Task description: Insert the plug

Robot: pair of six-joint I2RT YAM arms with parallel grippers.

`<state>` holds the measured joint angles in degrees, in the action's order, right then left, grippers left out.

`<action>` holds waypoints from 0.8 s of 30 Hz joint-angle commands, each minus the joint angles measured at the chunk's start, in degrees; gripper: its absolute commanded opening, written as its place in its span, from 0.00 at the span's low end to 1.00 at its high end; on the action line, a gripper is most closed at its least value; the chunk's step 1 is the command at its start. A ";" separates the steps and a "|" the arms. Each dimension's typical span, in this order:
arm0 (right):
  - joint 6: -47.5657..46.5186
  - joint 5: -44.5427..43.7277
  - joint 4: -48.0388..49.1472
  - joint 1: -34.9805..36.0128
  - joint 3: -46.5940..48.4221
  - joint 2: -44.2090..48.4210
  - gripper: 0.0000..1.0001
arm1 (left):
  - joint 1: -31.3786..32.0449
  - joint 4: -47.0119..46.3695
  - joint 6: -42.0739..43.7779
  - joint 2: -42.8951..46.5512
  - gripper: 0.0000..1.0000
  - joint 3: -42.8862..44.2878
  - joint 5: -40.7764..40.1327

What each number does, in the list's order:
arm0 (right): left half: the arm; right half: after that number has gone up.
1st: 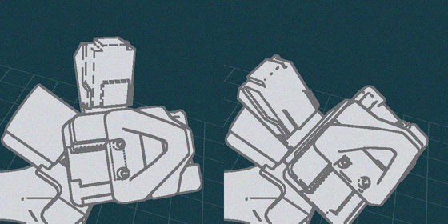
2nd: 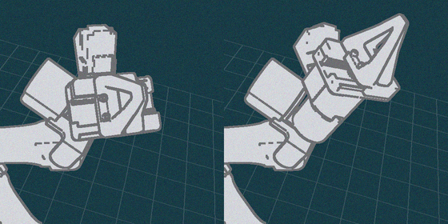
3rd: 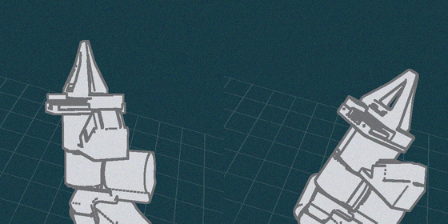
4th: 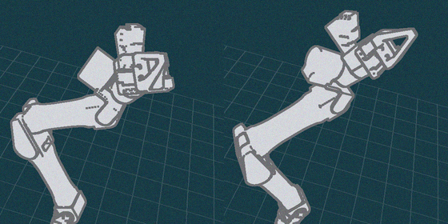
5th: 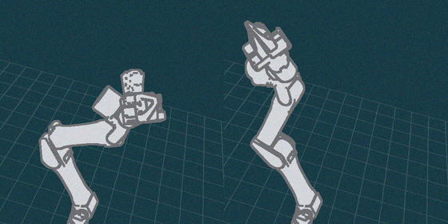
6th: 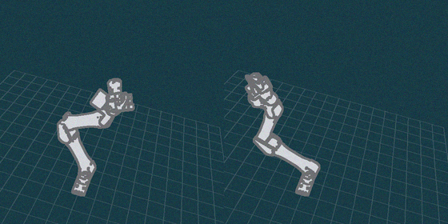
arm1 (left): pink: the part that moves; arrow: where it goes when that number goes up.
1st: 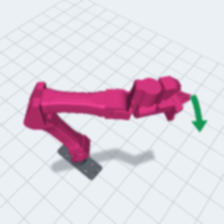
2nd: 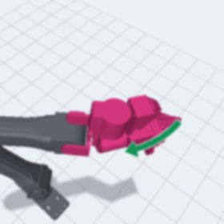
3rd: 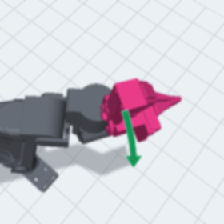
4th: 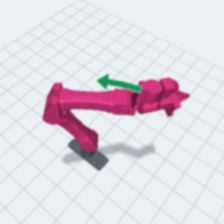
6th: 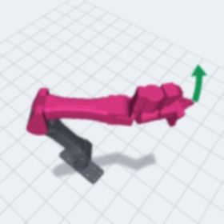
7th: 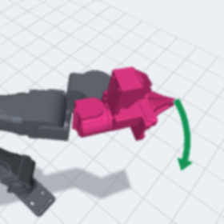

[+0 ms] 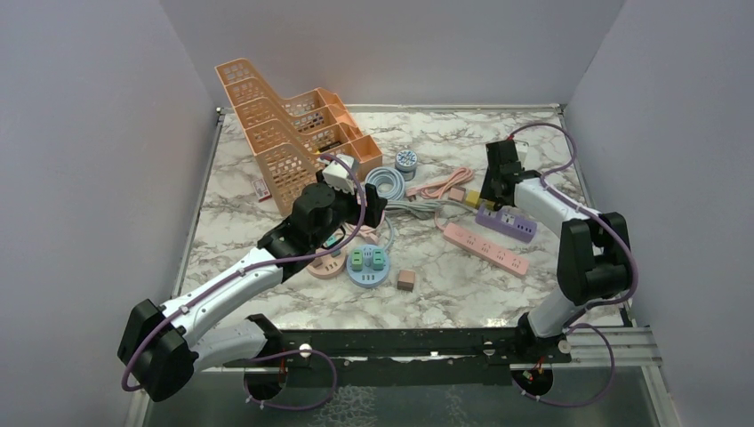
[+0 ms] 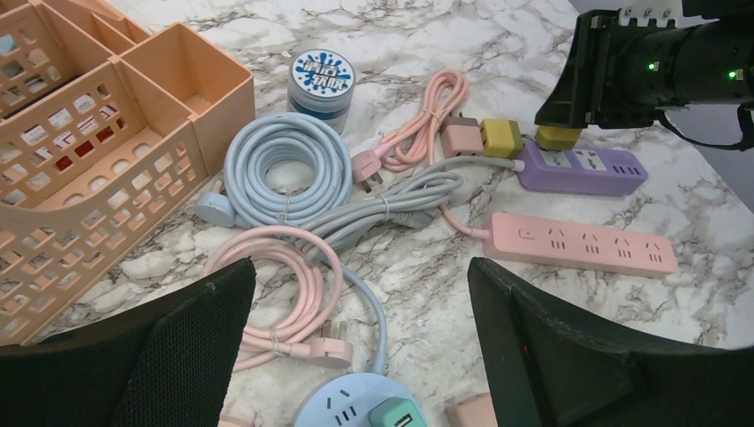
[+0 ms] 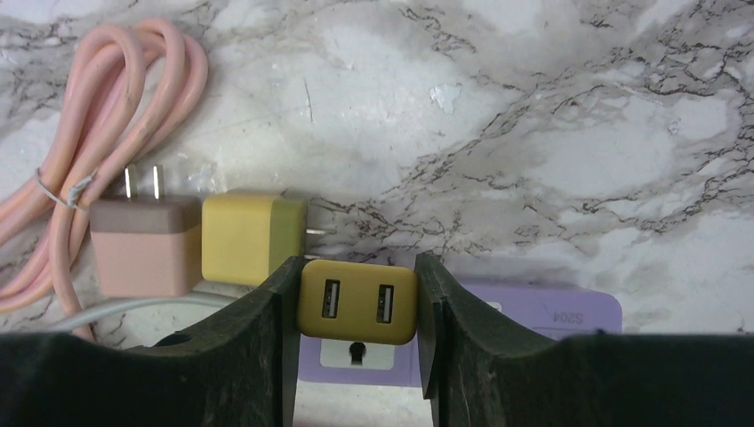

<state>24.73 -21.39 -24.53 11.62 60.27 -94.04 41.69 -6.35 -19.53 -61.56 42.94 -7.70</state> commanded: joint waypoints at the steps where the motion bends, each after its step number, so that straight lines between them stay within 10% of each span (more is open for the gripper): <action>1: 2.51 0.79 -3.15 1.04 -5.43 -4.88 0.04 | -0.05 -0.90 1.60 -0.15 0.91 1.02 -3.08; 24: 12.05 0.32 2.08 3.02 -16.43 11.98 0.26 | -0.12 -1.26 2.38 0.42 0.91 0.33 -4.15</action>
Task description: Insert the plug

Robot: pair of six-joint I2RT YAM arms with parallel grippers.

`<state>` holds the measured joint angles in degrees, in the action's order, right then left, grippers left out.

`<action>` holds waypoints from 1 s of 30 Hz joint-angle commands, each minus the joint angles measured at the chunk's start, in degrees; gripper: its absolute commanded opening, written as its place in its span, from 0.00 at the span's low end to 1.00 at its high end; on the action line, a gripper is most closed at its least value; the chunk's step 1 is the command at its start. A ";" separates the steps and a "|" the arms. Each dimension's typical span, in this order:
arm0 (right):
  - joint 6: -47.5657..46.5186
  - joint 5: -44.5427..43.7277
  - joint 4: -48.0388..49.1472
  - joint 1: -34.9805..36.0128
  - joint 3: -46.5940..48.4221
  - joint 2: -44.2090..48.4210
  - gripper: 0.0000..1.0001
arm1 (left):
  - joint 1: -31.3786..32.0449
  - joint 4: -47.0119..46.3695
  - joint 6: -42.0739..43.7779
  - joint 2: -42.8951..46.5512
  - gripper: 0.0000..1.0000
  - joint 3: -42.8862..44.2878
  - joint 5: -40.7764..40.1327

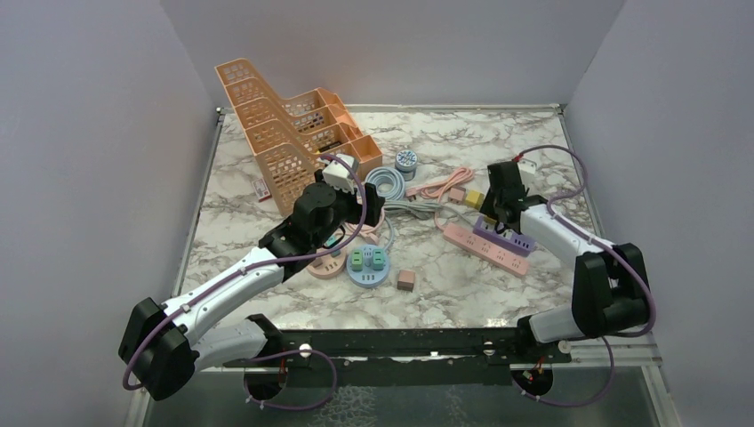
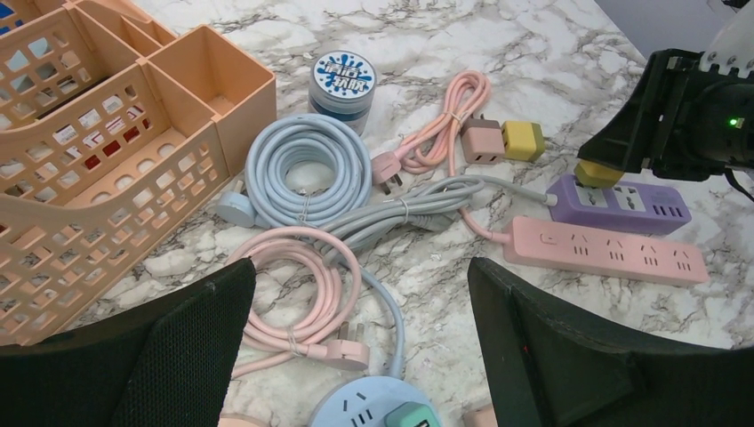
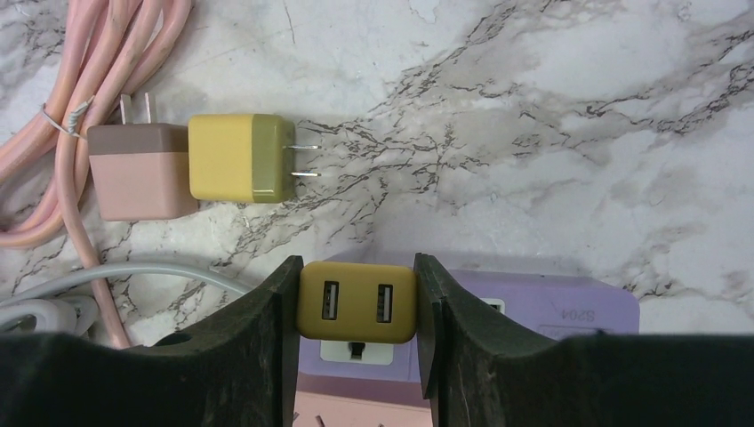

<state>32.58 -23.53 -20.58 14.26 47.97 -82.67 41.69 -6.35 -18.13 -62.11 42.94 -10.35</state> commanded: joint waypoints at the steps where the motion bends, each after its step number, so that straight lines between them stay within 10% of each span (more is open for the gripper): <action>1: 4.22 2.38 -0.92 0.60 -4.89 1.11 0.24 | -0.12 -1.16 0.99 1.00 0.91 0.24 -1.64; 30: 32.33 -26.16 -16.25 24.80 0.33 -14.92 0.01 | -0.18 -1.32 0.79 1.43 0.92 -0.40 -1.77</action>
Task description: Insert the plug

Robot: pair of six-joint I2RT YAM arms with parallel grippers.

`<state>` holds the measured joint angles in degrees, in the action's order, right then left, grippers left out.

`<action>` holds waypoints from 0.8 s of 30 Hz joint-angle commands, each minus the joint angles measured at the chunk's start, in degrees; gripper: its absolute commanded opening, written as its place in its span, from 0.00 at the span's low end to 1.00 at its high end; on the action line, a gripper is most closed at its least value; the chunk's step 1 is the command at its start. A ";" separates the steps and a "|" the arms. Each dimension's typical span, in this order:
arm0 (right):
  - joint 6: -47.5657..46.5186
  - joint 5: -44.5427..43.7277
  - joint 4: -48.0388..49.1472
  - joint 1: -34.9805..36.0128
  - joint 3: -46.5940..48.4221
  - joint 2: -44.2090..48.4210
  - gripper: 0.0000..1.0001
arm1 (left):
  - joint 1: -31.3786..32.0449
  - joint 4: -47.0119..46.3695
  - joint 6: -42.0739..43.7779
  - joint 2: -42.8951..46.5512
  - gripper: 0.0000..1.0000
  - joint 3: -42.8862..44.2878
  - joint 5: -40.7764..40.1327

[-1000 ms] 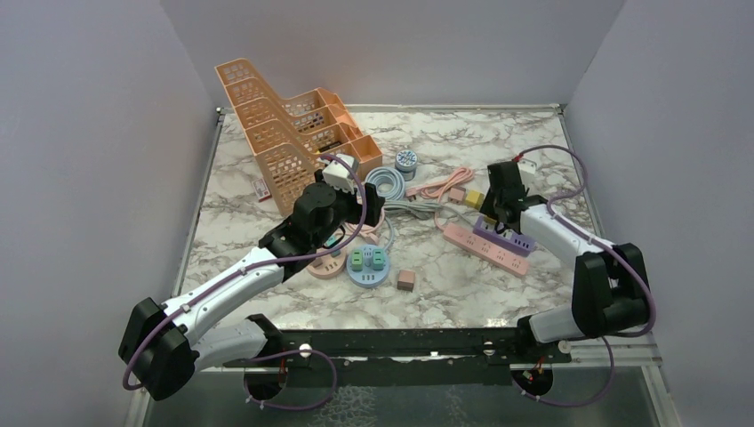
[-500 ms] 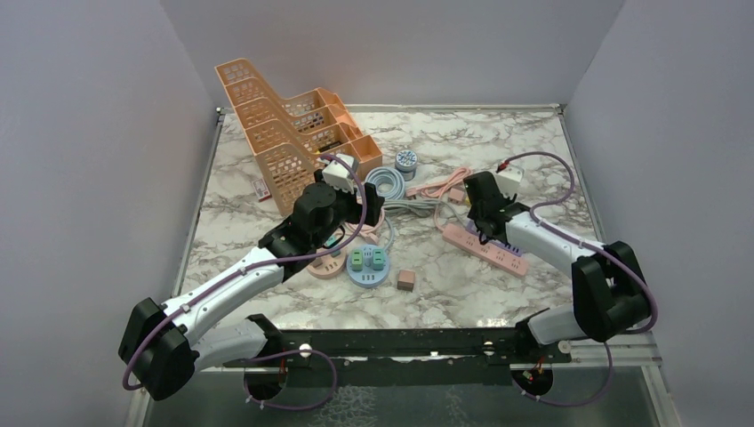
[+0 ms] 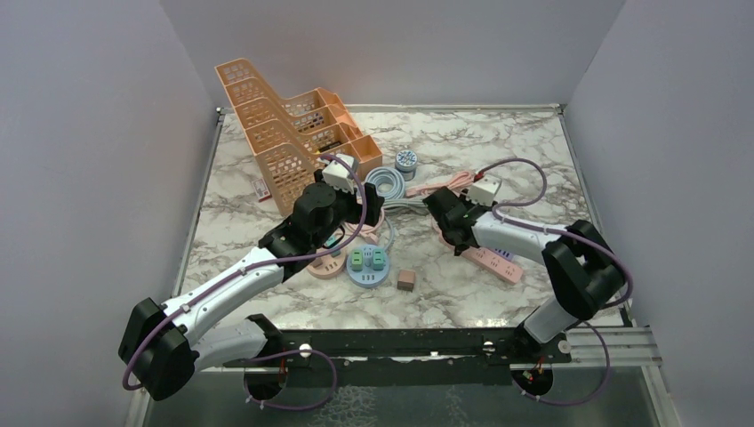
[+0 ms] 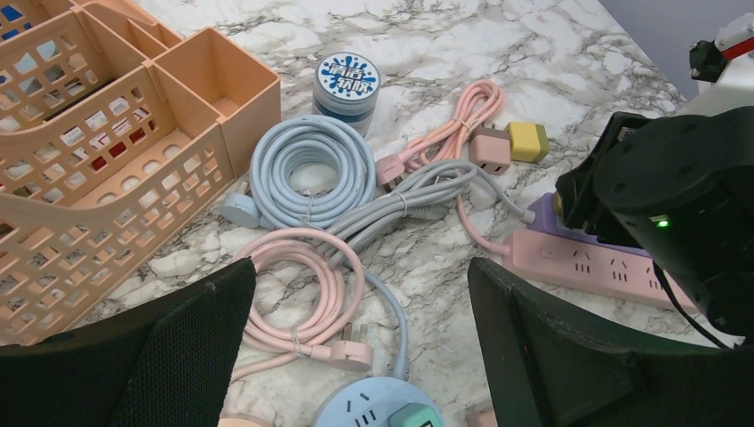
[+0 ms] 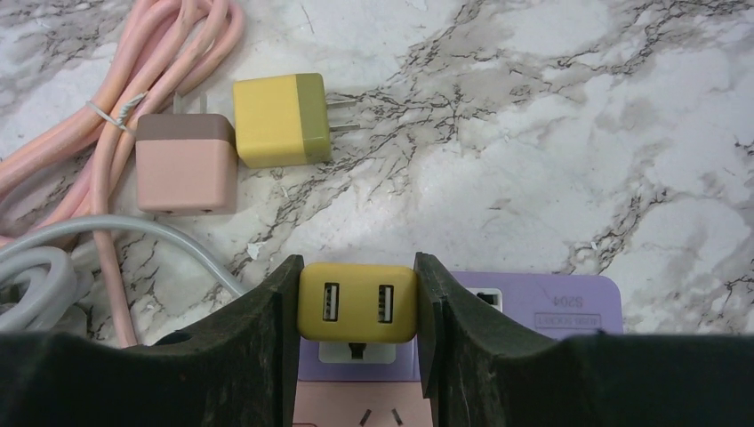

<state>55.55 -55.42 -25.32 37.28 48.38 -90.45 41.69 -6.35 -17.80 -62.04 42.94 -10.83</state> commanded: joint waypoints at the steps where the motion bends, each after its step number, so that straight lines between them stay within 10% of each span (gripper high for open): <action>1: 9.64 5.93 -11.18 1.95 0.07 -7.83 0.01 | -0.13 -1.23 0.53 1.38 0.91 -0.40 -1.42; 24: 14.86 13.98 -0.96 2.11 -6.75 -5.85 0.17 | -0.19 -1.11 1.32 2.08 0.91 0.13 -2.77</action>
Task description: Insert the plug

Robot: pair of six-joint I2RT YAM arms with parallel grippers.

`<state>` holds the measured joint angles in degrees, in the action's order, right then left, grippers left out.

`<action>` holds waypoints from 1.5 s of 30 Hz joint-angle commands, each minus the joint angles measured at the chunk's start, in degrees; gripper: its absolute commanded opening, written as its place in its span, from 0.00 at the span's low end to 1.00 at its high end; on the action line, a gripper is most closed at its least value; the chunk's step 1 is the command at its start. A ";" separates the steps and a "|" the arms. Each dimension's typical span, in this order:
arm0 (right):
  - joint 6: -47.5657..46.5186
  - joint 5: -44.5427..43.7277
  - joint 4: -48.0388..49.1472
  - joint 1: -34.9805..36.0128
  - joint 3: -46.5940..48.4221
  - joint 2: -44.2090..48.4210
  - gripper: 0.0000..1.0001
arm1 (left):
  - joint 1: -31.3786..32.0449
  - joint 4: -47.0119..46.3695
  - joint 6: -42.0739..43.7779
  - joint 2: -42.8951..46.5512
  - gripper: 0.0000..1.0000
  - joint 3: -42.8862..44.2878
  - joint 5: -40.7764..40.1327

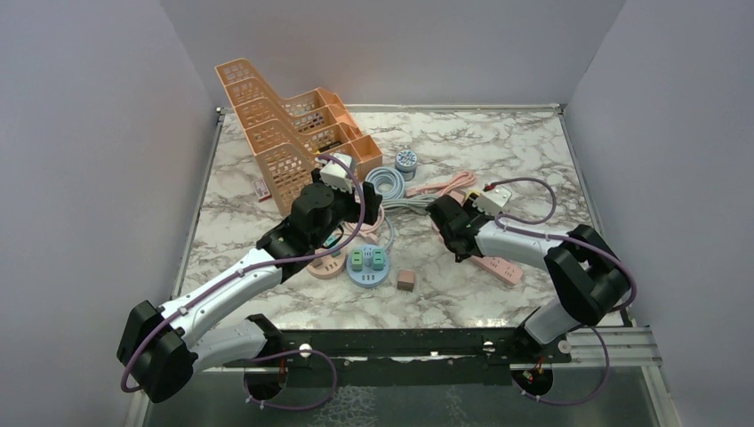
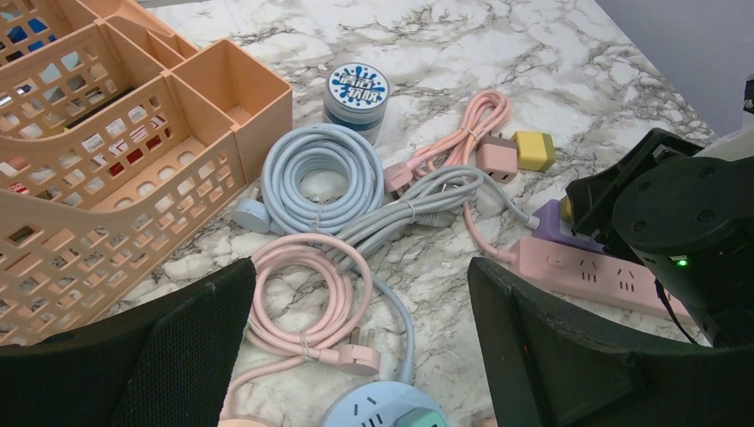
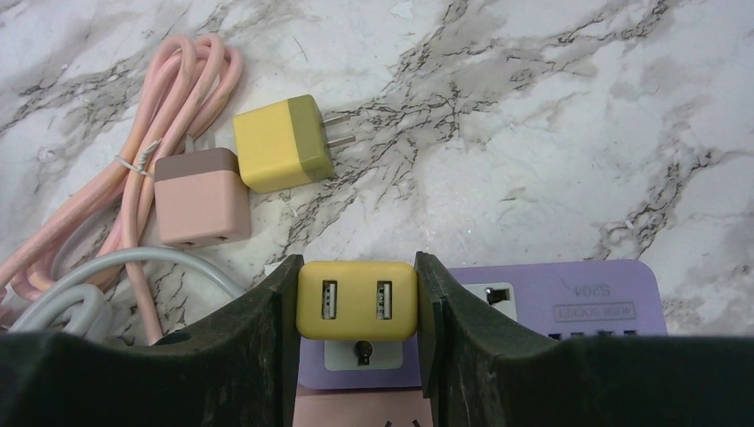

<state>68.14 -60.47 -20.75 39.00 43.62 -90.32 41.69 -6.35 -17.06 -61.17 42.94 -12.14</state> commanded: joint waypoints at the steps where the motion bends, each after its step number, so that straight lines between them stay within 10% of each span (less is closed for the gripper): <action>1: 0.77 18.49 -5.95 0.36 -1.10 -5.94 0.17 | -0.17 -1.05 0.54 1.14 0.91 0.20 -1.40; 22: -20.94 23.45 -15.91 -8.33 10.77 9.61 0.72 | -0.19 -1.28 0.93 1.07 0.91 0.68 -0.95; 45: -25.59 41.22 -10.23 -10.86 8.93 5.18 0.23 | -0.19 -1.45 -2.23 1.48 0.88 -0.35 2.02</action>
<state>42.74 -19.97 -34.96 28.75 53.06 -82.61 41.69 -6.35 -18.37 -61.10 42.94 -11.57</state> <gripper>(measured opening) 0.258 0.878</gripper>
